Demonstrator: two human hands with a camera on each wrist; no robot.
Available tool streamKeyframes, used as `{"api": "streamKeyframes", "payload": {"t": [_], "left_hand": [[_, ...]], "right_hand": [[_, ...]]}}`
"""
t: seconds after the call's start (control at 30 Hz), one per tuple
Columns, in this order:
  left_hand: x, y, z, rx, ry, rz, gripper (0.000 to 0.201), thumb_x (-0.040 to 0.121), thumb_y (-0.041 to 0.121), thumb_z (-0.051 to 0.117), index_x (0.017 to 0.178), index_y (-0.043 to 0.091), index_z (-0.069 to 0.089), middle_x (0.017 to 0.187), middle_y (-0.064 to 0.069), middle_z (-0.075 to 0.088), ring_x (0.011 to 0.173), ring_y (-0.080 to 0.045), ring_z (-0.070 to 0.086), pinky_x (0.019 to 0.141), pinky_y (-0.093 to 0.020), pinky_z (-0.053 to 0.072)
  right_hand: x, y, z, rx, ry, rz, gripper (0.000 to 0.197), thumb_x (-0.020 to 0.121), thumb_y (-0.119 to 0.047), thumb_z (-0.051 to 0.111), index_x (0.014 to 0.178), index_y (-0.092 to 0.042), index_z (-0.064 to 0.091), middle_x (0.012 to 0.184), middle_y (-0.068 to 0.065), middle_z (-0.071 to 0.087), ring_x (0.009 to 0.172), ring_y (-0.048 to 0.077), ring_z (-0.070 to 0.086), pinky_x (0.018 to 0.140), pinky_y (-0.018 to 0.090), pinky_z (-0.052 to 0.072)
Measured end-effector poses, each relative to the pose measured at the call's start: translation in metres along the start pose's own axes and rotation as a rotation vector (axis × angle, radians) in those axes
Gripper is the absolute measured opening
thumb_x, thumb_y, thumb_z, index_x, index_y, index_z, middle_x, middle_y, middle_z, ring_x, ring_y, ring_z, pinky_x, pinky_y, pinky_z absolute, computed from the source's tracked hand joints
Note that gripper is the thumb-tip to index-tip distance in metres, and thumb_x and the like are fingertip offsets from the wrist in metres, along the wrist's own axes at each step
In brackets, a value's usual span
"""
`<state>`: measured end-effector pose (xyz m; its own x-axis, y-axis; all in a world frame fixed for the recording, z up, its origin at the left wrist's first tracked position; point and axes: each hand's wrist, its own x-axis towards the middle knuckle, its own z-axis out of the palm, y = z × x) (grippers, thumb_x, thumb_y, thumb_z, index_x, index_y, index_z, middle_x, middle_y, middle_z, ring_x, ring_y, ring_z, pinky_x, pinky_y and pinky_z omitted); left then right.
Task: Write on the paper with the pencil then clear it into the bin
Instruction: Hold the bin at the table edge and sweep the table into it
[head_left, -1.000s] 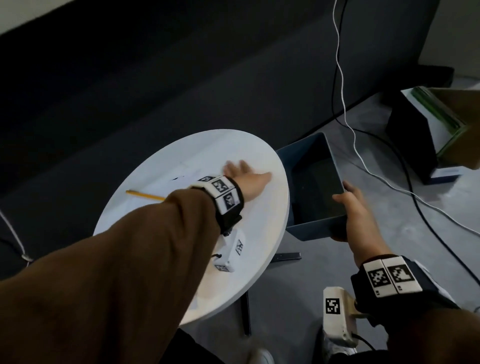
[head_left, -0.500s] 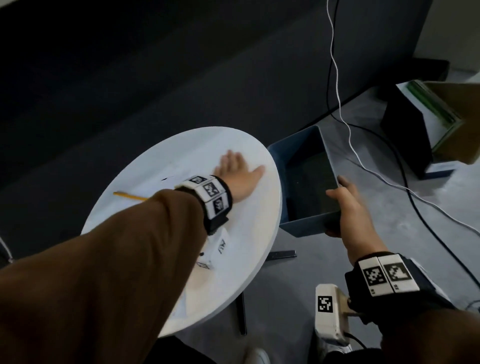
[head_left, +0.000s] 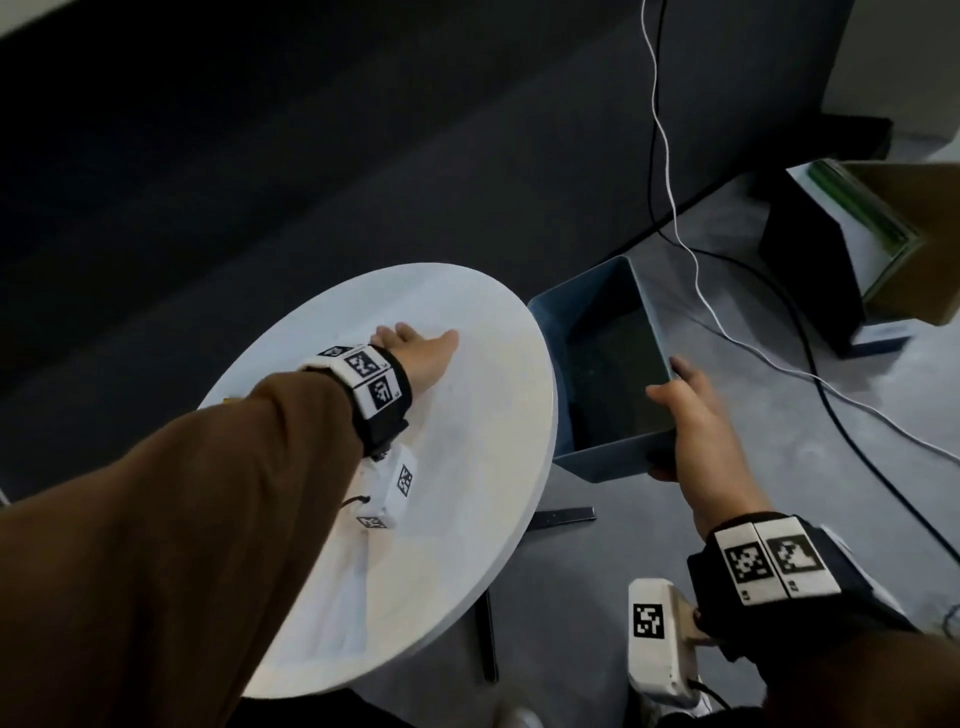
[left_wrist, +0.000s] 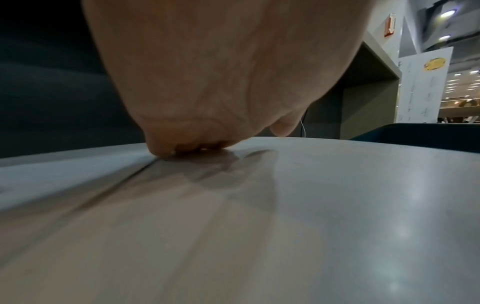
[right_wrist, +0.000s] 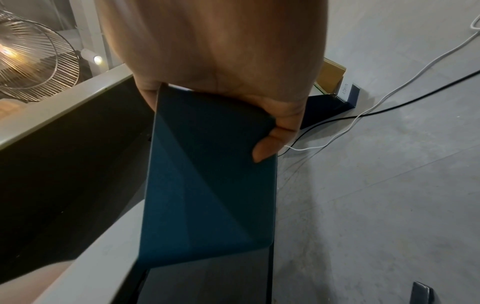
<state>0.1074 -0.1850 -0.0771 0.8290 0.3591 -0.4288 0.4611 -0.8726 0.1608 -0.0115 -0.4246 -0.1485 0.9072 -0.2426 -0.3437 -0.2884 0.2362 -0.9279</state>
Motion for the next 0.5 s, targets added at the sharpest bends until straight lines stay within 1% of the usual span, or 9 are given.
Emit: {"api": "streamKeyframes", "payload": {"t": [0.07,0.17,0.2,0.23,0.27,0.3,0.37,0.43,0.5], "left_hand": [[-0.010,0.014,0.006,-0.053,-0.053,0.102,0.090,0.098,0.067,0.027,0.158,0.010,-0.007,0.164,-0.012,-0.020,0.151,-0.026,-0.021,0.122,-0.047,-0.010],[-0.030,0.048,0.012,-0.105,-0.223,0.467,0.078,0.103,0.057,0.030,0.158,0.015,-0.007,0.164,-0.003,-0.021,0.150,-0.017,-0.021,0.123,-0.043,-0.010],[-0.034,0.058,0.012,-0.118,-0.282,0.567,0.074,0.105,0.052,0.028,0.158,0.015,-0.007,0.164,0.000,-0.020,0.150,-0.014,-0.019,0.123,-0.043,-0.008],[-0.033,0.065,0.010,-0.128,-0.296,0.621,0.071,0.106,0.049,0.027,0.158,0.015,-0.007,0.164,0.000,-0.019,0.151,-0.014,-0.018,0.123,-0.043,-0.007],[-0.027,0.068,0.008,-0.130,-0.257,0.615,0.070,0.107,0.048,0.026,0.158,0.014,-0.007,0.165,-0.002,-0.018,0.151,-0.016,-0.018,0.123,-0.043,-0.008],[-0.020,0.068,0.006,-0.124,-0.182,0.564,0.072,0.106,0.049,0.026,0.158,0.012,-0.008,0.165,-0.005,-0.018,0.151,-0.019,-0.017,0.123,-0.043,-0.008],[0.003,0.059,0.002,-0.100,-0.024,0.353,0.078,0.104,0.055,0.026,0.158,0.010,-0.010,0.164,-0.011,-0.018,0.152,-0.023,-0.017,0.121,-0.043,-0.008],[0.029,0.040,-0.004,-0.083,0.057,0.138,0.085,0.101,0.062,0.026,0.157,0.009,-0.009,0.164,-0.014,-0.019,0.151,-0.026,-0.019,0.121,-0.045,-0.009],[0.049,0.024,-0.011,-0.031,0.095,0.036,0.091,0.097,0.068,0.024,0.158,0.009,-0.008,0.164,-0.016,-0.016,0.152,-0.028,-0.017,0.122,-0.048,-0.008]], "right_hand": [[0.000,0.000,-0.001,0.004,-0.002,0.005,0.063,0.081,-0.045,0.053,0.144,-0.043,0.043,0.117,-0.009,0.054,0.098,0.021,0.055,0.067,0.034,0.046],[0.000,-0.002,-0.001,0.017,-0.005,0.010,0.057,0.086,-0.042,0.055,0.143,-0.043,0.045,0.119,-0.004,0.057,0.096,0.022,0.057,0.065,0.033,0.045],[0.000,-0.002,-0.001,0.017,-0.008,0.009,0.061,0.082,-0.044,0.054,0.142,-0.043,0.045,0.120,-0.004,0.058,0.096,0.022,0.057,0.066,0.034,0.045],[0.000,-0.002,0.000,0.008,-0.012,0.006,0.066,0.077,-0.046,0.053,0.142,-0.044,0.045,0.121,-0.003,0.058,0.098,0.024,0.058,0.066,0.034,0.046],[0.000,-0.002,0.000,-0.001,-0.014,0.002,0.069,0.074,-0.047,0.051,0.143,-0.044,0.044,0.122,-0.003,0.058,0.100,0.025,0.058,0.067,0.035,0.046],[-0.001,-0.002,0.000,-0.006,-0.014,-0.001,0.071,0.073,-0.048,0.051,0.143,-0.045,0.044,0.123,-0.002,0.058,0.101,0.026,0.058,0.067,0.035,0.046],[-0.001,-0.002,0.000,-0.008,-0.014,0.001,0.071,0.072,-0.048,0.051,0.143,-0.045,0.043,0.123,-0.002,0.058,0.100,0.026,0.059,0.066,0.035,0.046],[0.000,-0.001,-0.002,-0.018,-0.018,0.003,0.072,0.072,-0.050,0.050,0.144,-0.046,0.042,0.123,-0.002,0.057,0.098,0.026,0.058,0.066,0.035,0.045],[0.000,-0.001,-0.004,-0.030,-0.022,0.003,0.073,0.073,-0.051,0.050,0.145,-0.047,0.041,0.122,-0.002,0.056,0.097,0.027,0.058,0.067,0.035,0.046]]}}
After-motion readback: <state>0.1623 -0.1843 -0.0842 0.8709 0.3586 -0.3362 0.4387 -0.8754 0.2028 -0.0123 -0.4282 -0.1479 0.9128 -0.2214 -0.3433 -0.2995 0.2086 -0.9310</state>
